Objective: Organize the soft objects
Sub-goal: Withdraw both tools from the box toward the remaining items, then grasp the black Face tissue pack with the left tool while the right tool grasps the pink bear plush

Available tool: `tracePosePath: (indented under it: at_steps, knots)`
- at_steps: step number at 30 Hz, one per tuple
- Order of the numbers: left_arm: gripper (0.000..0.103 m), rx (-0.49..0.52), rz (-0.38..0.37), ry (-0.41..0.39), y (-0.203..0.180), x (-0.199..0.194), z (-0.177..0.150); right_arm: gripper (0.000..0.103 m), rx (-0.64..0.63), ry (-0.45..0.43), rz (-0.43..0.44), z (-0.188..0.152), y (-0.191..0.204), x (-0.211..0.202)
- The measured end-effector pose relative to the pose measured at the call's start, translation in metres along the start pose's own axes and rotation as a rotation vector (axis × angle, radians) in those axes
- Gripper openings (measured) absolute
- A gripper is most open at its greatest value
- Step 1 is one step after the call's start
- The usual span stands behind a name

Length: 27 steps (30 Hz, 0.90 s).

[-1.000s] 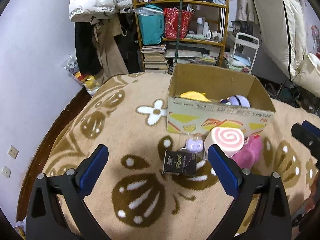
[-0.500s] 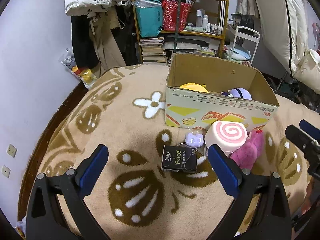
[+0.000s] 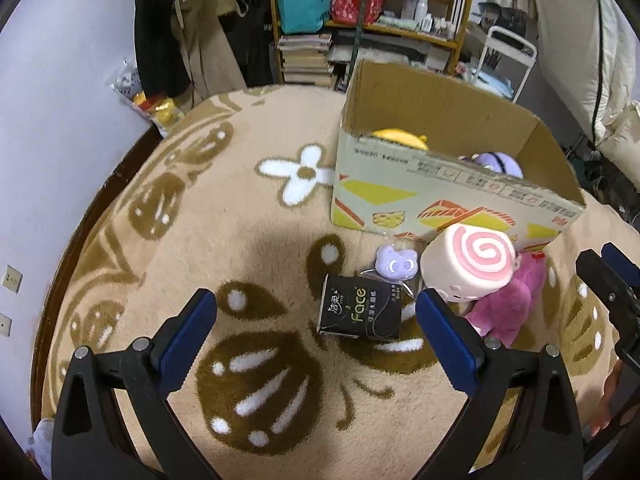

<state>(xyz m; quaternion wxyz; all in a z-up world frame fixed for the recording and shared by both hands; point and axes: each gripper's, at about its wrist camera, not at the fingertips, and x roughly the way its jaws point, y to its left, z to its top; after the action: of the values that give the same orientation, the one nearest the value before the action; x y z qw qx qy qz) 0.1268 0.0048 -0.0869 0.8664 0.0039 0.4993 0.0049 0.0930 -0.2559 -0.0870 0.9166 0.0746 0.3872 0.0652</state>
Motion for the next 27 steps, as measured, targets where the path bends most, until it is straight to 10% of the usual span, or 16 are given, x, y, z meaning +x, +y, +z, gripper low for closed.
tracePosePath:
  at_steps: [27]
  knots:
    - [0.099, 0.021, 0.009, 0.206, -0.018, 0.074, -0.008, 0.103, 0.105, 0.19, -0.081, -0.016, -0.028, 0.067]
